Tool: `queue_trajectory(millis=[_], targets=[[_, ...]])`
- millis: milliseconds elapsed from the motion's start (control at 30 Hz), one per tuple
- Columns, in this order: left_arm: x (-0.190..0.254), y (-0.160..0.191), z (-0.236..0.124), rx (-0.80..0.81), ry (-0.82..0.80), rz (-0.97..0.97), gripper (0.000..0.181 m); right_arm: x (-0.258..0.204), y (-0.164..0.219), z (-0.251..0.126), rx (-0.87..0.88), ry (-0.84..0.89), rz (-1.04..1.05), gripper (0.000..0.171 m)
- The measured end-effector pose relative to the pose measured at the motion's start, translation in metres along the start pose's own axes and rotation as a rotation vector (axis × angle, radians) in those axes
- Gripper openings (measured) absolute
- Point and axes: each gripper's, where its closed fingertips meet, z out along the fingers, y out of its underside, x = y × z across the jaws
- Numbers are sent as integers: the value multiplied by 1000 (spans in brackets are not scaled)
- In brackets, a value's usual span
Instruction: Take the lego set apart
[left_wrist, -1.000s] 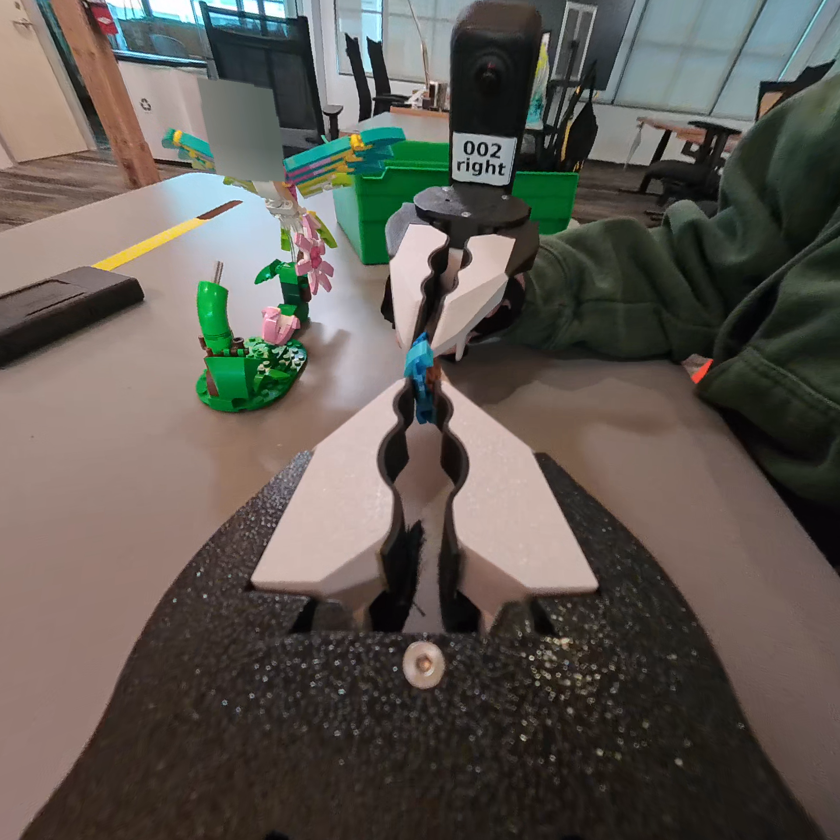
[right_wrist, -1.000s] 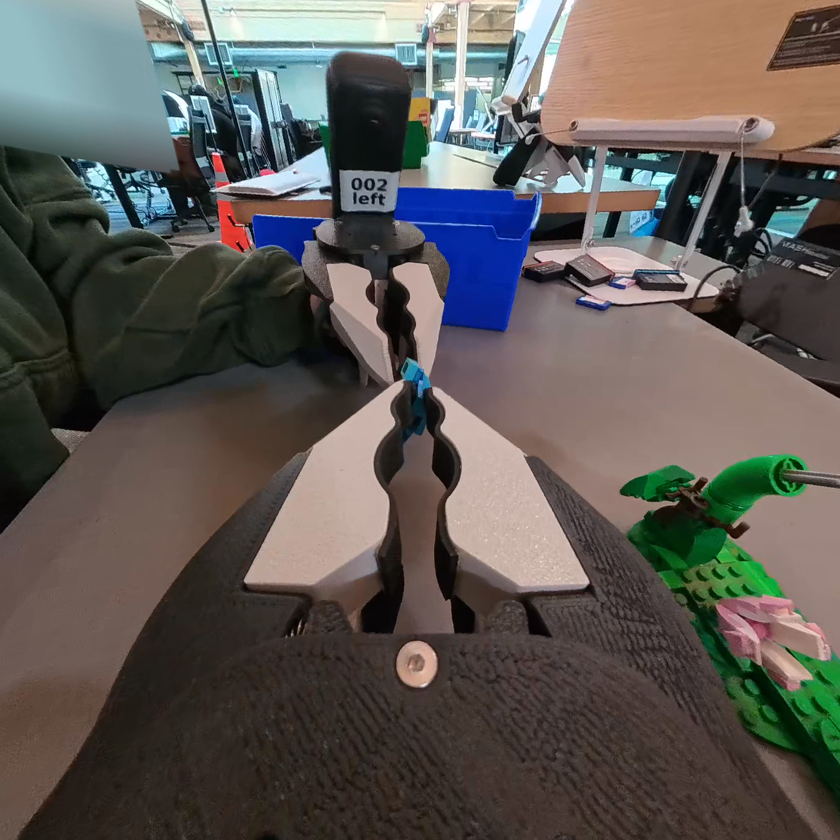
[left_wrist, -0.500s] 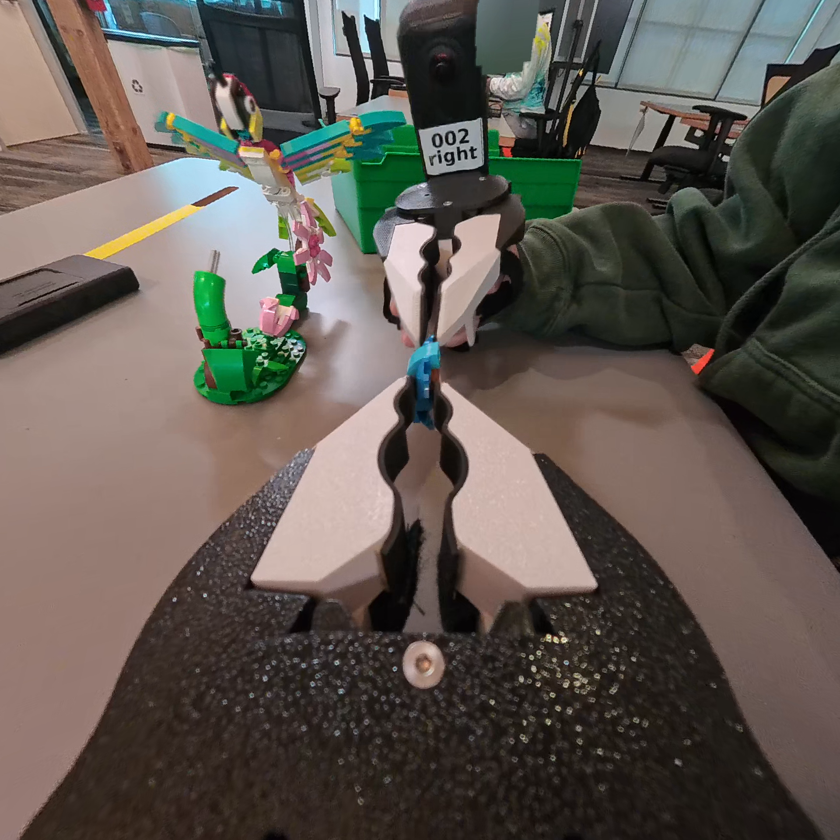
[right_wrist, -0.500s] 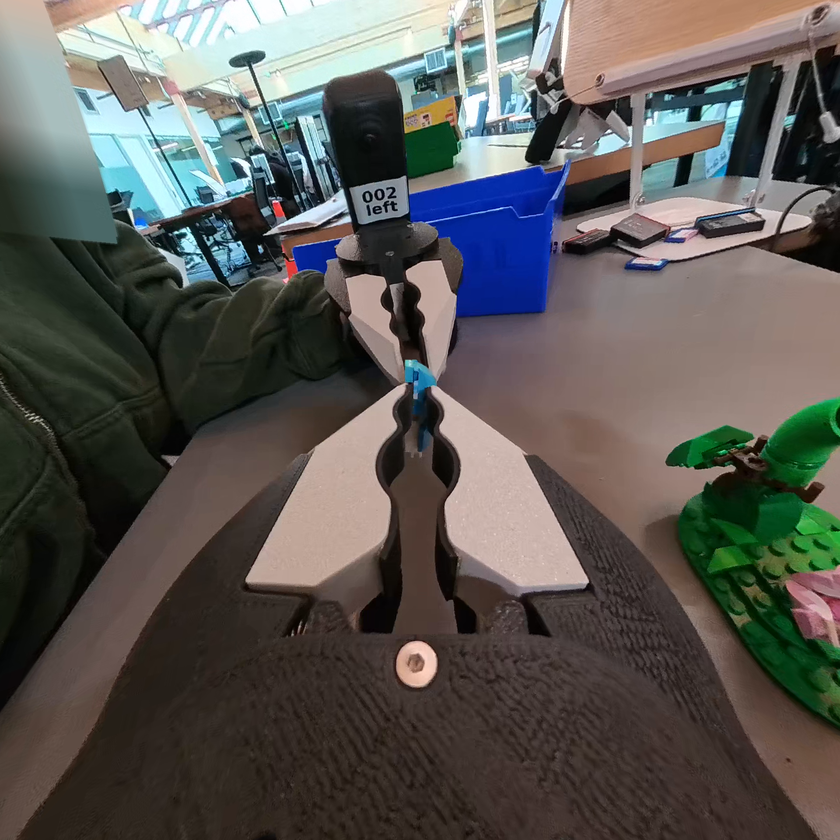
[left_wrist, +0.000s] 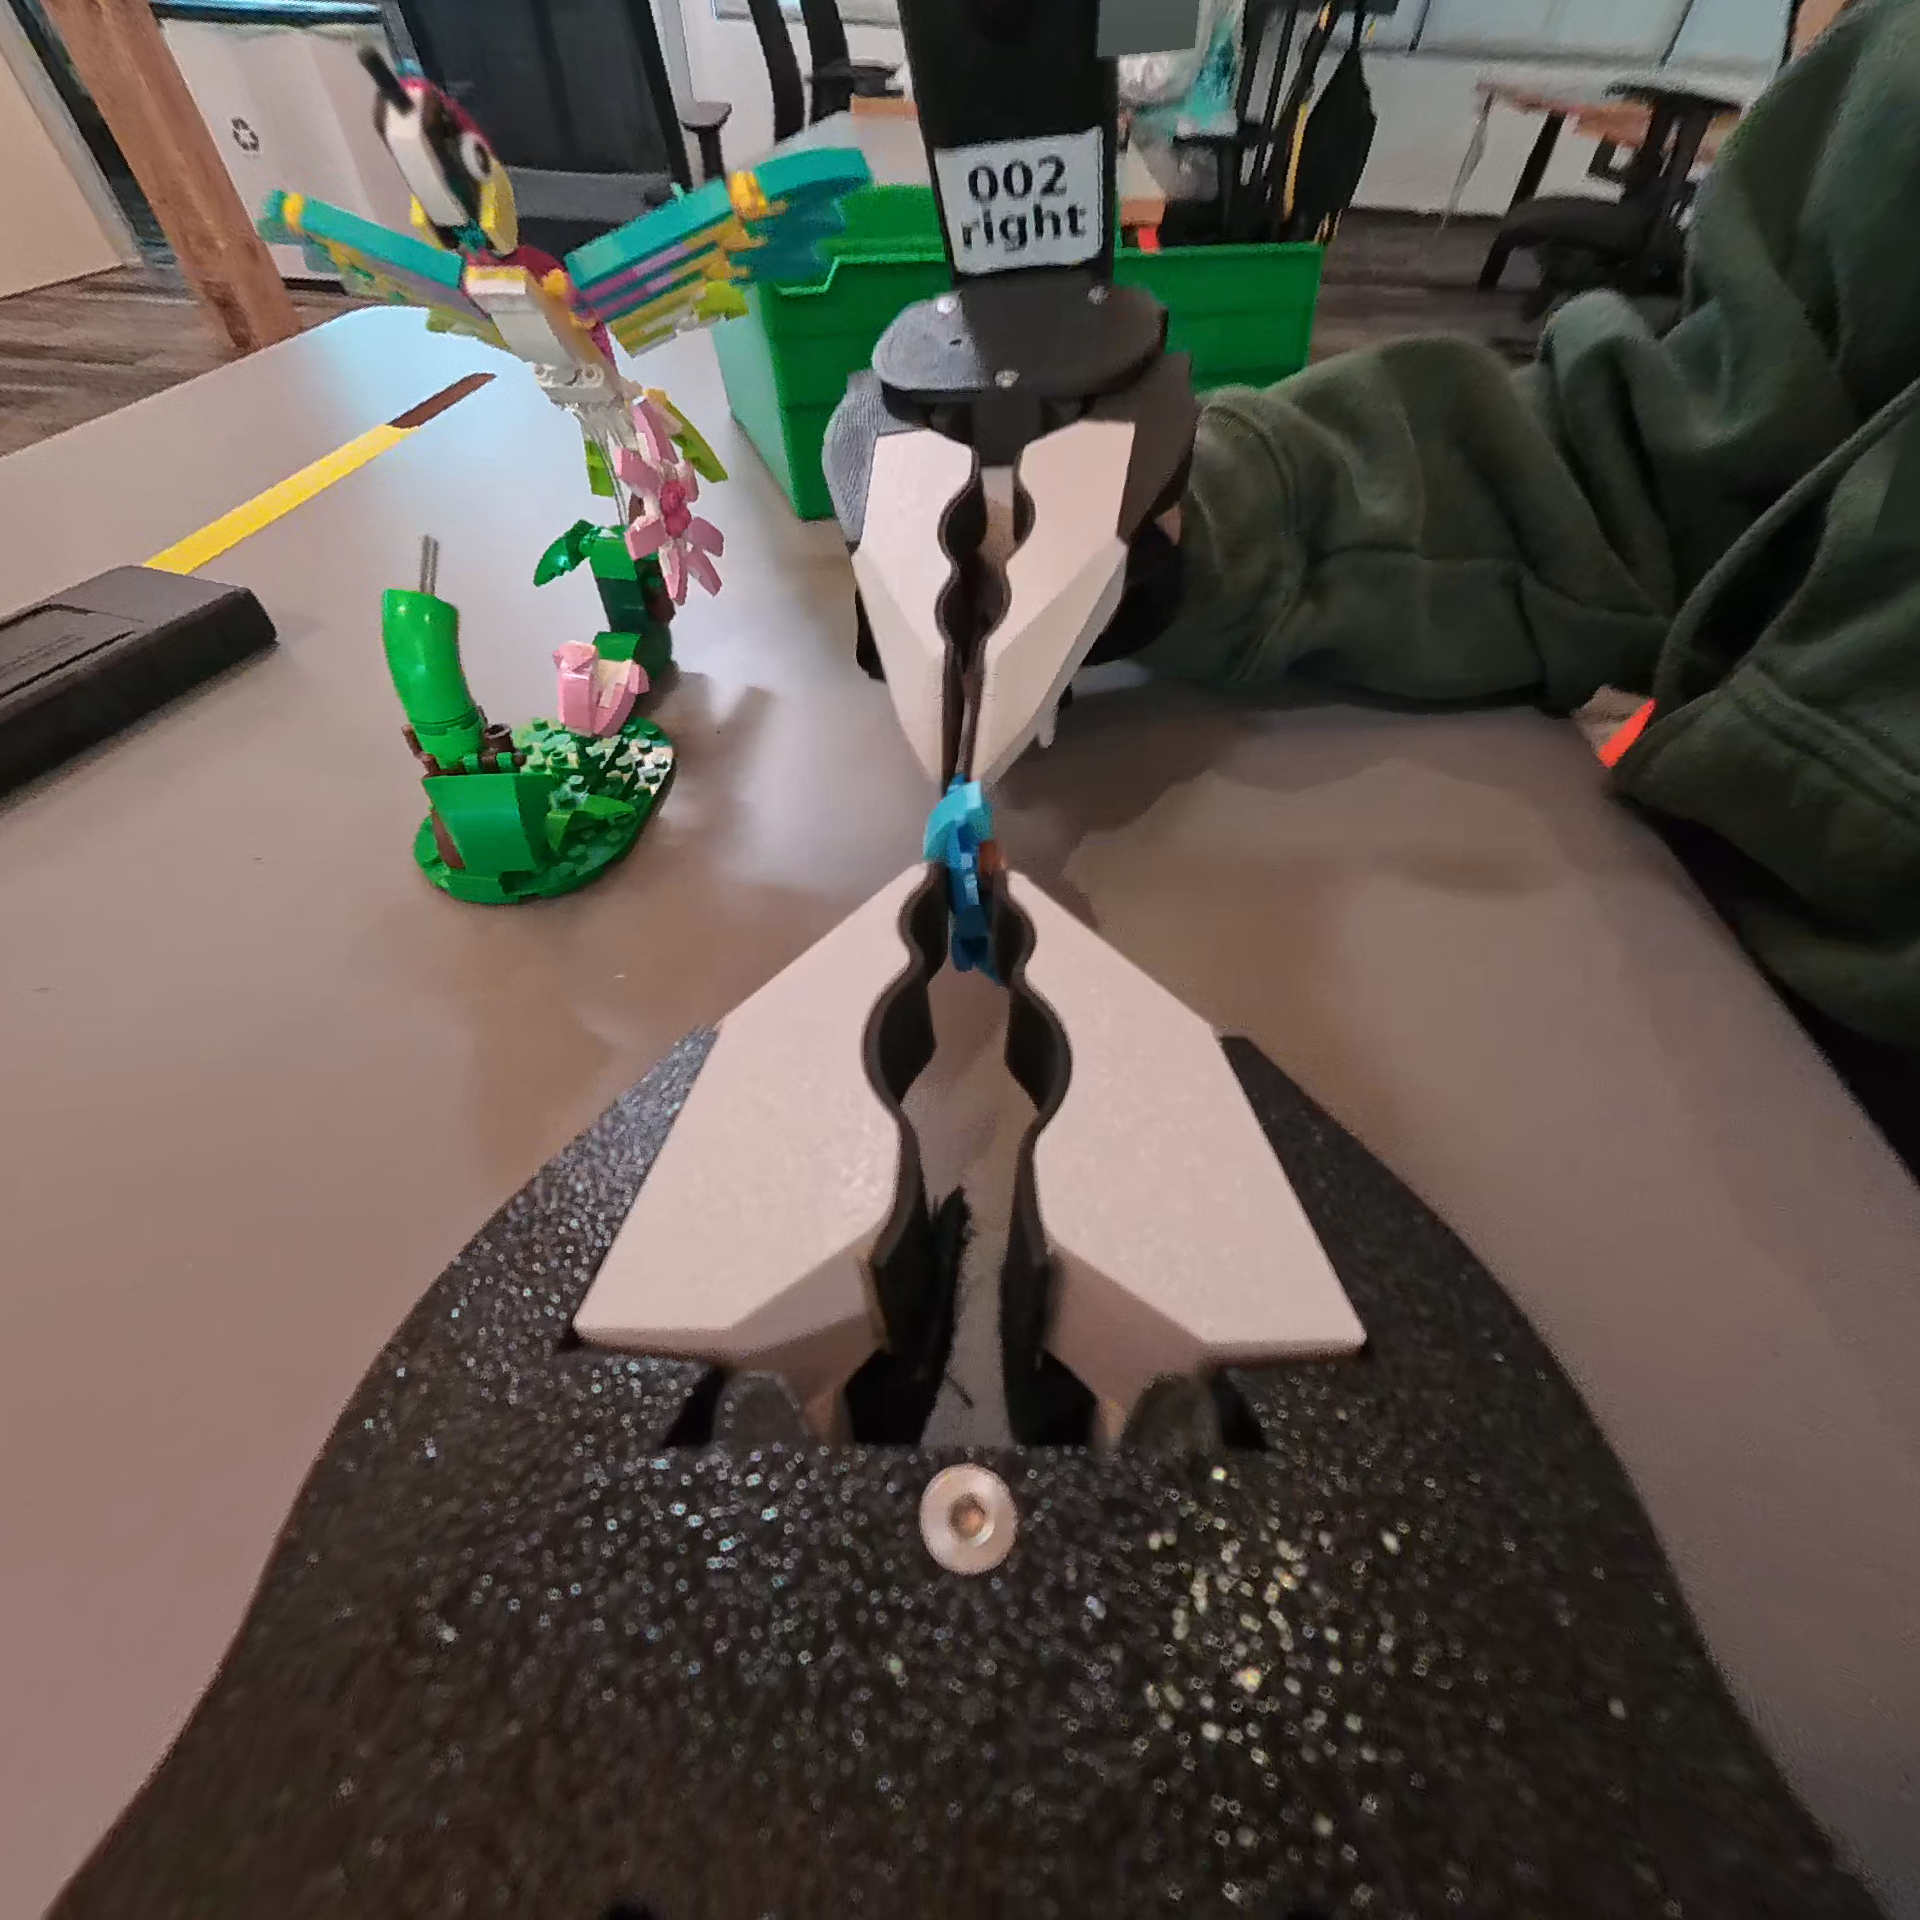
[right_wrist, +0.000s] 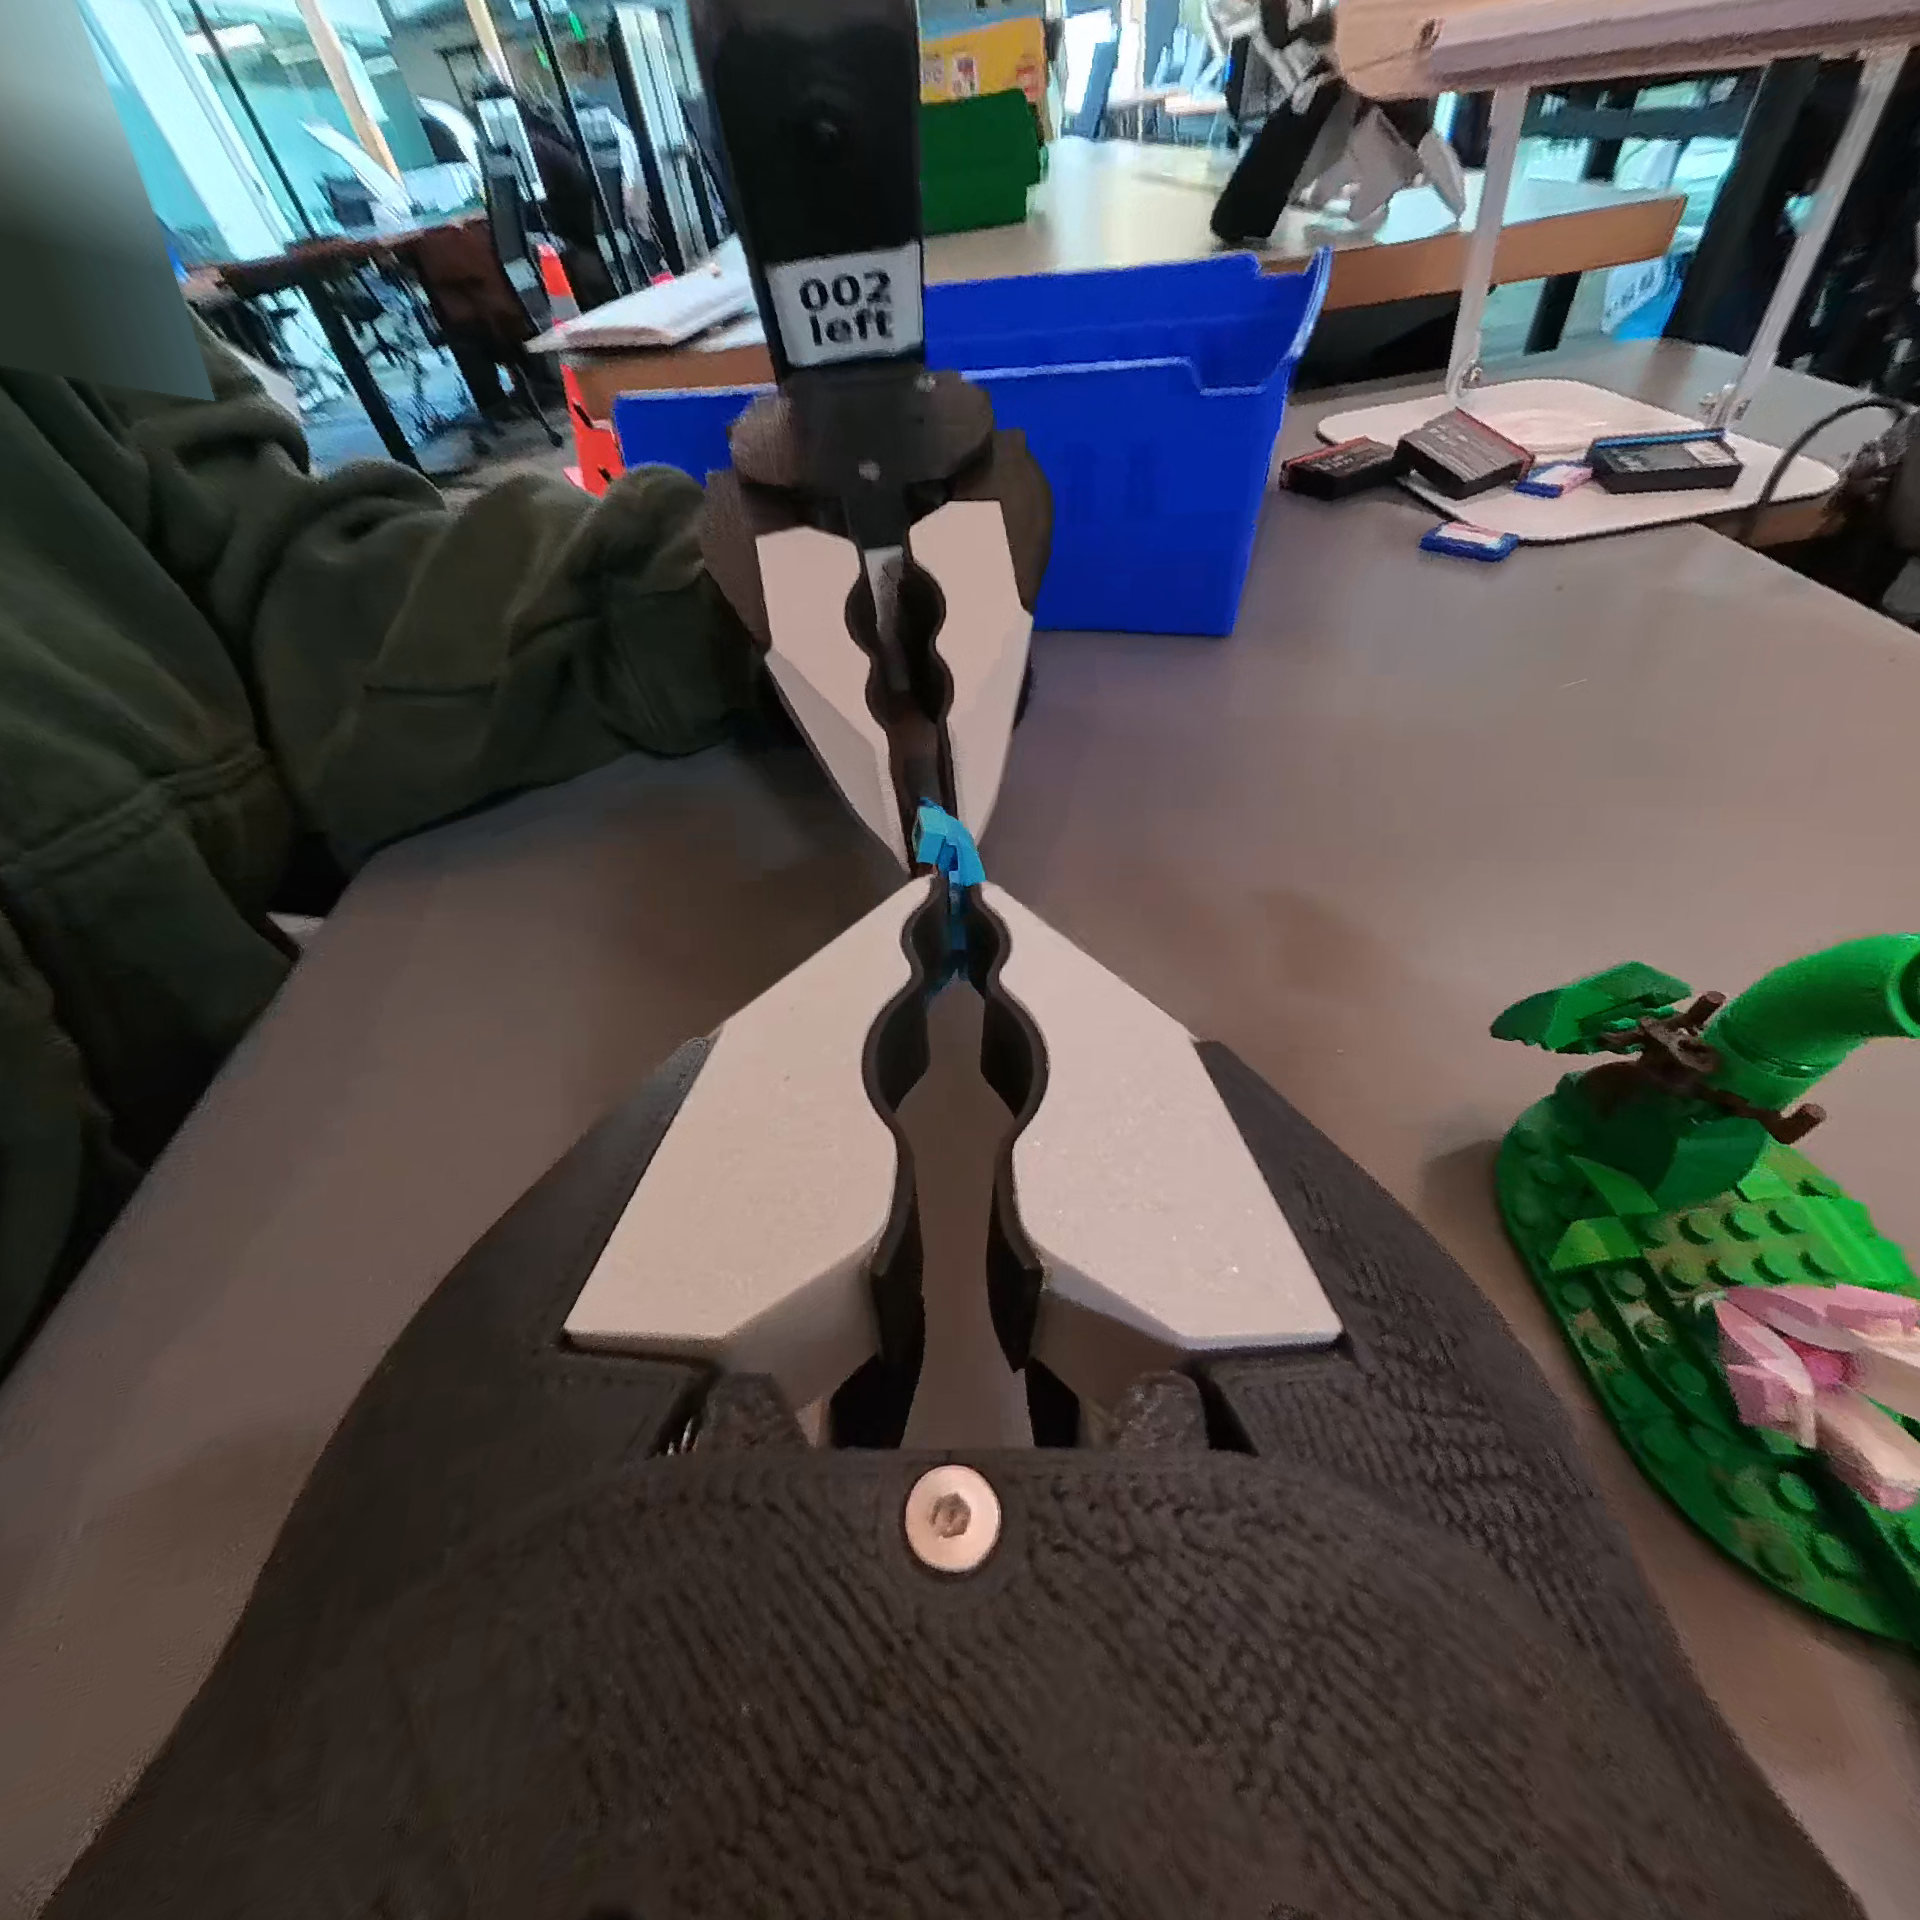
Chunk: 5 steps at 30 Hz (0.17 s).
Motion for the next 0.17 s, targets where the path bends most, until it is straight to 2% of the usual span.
queue_trajectory(millis=[167], targets=[[-2, 12, 1, -88, -37, 79, 5, 2, 13, 5, -100, 50, -65, 0]])
